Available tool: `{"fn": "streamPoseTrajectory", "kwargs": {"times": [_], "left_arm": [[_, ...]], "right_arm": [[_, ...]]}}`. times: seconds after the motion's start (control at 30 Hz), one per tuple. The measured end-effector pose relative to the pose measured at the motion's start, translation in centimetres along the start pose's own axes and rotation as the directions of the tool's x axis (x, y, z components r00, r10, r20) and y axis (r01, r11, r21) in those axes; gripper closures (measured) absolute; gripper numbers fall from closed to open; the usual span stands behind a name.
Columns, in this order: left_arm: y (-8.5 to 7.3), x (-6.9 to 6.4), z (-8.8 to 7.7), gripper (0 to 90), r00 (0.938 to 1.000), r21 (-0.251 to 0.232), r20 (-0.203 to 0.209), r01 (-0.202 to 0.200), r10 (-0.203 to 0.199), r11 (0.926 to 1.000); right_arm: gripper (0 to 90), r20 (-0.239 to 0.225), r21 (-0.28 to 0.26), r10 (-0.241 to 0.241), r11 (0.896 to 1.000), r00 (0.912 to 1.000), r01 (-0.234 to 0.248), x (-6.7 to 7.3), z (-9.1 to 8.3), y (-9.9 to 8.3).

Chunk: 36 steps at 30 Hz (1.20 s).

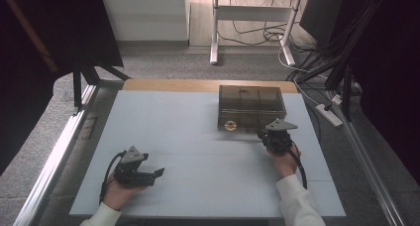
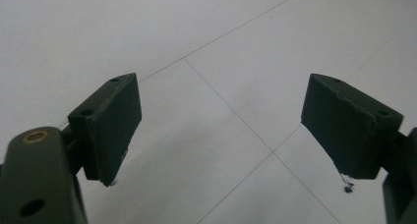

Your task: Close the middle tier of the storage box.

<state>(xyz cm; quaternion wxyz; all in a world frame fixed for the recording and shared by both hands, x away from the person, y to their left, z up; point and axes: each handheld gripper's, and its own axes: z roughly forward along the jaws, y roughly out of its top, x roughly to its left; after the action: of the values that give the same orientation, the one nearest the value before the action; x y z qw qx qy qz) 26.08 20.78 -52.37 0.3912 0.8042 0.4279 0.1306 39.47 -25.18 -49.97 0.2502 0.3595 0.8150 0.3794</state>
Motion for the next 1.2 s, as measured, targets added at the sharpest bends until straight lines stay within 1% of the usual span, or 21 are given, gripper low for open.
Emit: {"fn": "streamPoseTrajectory", "kwargs": {"times": [0.17, 0.27, 0.33, 0.57, 0.9, 1.03, 1.2], "left_arm": [[0.0, 0.0, 0.0, 15.7, 1.0, 0.001, -0.001, -0.003, 0.003, 1.0], [-0.1, 0.0, 0.1, 15.7, 1.0, 0.001, -0.001, -0.001, 0.001, 1.0], [-0.1, 0.0, 0.1, 15.7, 1.0, 0.0, -0.002, -0.002, 0.002, 1.0], [-0.1, 0.0, 0.0, 15.7, 1.0, 0.0, -0.005, -0.001, 0.001, 1.0], [-0.2, 0.1, 0.1, 15.7, 1.0, 0.002, -0.01, 0.0, 0.0, 1.0], [-0.2, 0.0, 0.1, 15.7, 0.9999, 0.003, -0.01, 0.0, 0.001, 1.0], [-0.2, 0.0, 0.1, 15.6, 0.9999, 0.003, -0.011, 0.001, -0.001, 1.0]], "right_arm": [[89.6, 0.008, -0.022, 0.014, 1.0, 0.9999, -0.014, -0.4, 0.4, 0.3], [89.6, 0.016, -0.021, 0.02, 1.0, 0.9997, -0.019, -0.8, 0.7, 0.5], [89.6, 0.018, -0.033, 0.028, 0.999, 0.9995, -0.027, -1.1, 0.9, 0.6], [89.6, 0.024, -0.036, 0.039, 0.999, 0.9989, -0.038, -1.4, 1.6, 0.7], [89.6, 0.039, -0.053, 0.042, 0.998, 0.9984, -0.04, -1.8, 2.5, 0.9], [89.6, 0.035, -0.053, 0.041, 0.998, 0.9986, -0.039, -1.9, 2.6, 0.9], [89.6, 0.042, -0.049, 0.039, 0.998, 0.9984, -0.037, -1.8, 2.6, 1.0]]}}
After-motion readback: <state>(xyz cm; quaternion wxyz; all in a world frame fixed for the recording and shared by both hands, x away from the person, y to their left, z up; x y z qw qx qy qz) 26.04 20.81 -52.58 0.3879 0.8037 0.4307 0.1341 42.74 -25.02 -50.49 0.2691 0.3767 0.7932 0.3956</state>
